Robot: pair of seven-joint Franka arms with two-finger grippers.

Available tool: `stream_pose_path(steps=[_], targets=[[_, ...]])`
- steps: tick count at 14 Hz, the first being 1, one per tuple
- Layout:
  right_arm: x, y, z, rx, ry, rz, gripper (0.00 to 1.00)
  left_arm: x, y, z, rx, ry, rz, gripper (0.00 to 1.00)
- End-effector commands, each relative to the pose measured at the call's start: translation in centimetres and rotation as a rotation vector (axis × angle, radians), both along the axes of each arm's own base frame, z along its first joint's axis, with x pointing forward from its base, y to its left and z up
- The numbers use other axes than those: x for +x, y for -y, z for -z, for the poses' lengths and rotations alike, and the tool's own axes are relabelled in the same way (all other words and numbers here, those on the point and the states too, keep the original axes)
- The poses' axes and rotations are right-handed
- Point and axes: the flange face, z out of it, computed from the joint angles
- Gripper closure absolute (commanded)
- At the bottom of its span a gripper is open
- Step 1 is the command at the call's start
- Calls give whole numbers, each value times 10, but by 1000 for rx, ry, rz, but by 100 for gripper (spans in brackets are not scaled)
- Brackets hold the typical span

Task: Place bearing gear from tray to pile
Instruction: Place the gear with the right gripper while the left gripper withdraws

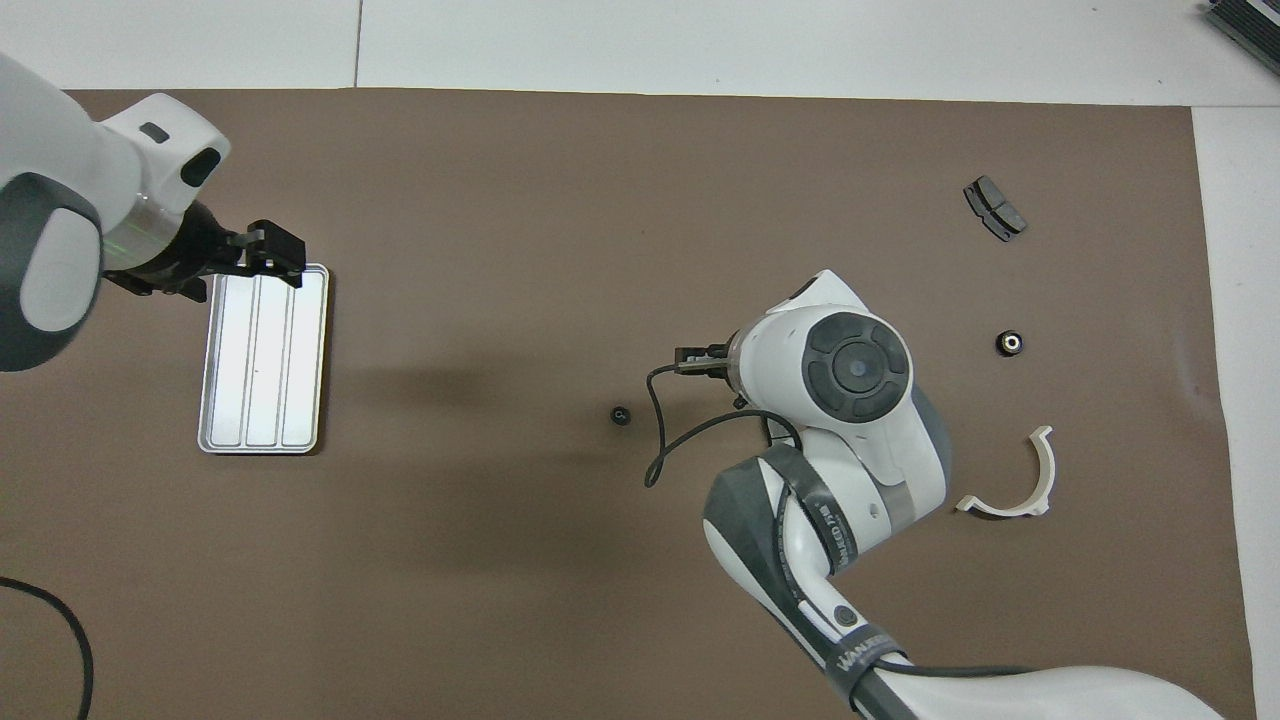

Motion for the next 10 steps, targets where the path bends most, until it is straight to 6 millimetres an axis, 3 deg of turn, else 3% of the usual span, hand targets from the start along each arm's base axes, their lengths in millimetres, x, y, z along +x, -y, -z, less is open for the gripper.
stream_pose_path(steps=[1, 3, 5, 10], targets=[[4, -37, 23, -10, -26, 10, 17, -4, -2, -17, 49, 5, 34, 0], [6, -55, 34, -31, -13, 20, 19, -3, 2, -22, 40, 49, 38, 0], [-6, -77, 48, -39, -18, 18, 21, -1, 5, -21, 36, 64, 41, 0], [-23, -92, 68, -47, -27, 10, 33, 12, 9, -32, -24, 191, 29, 0]])
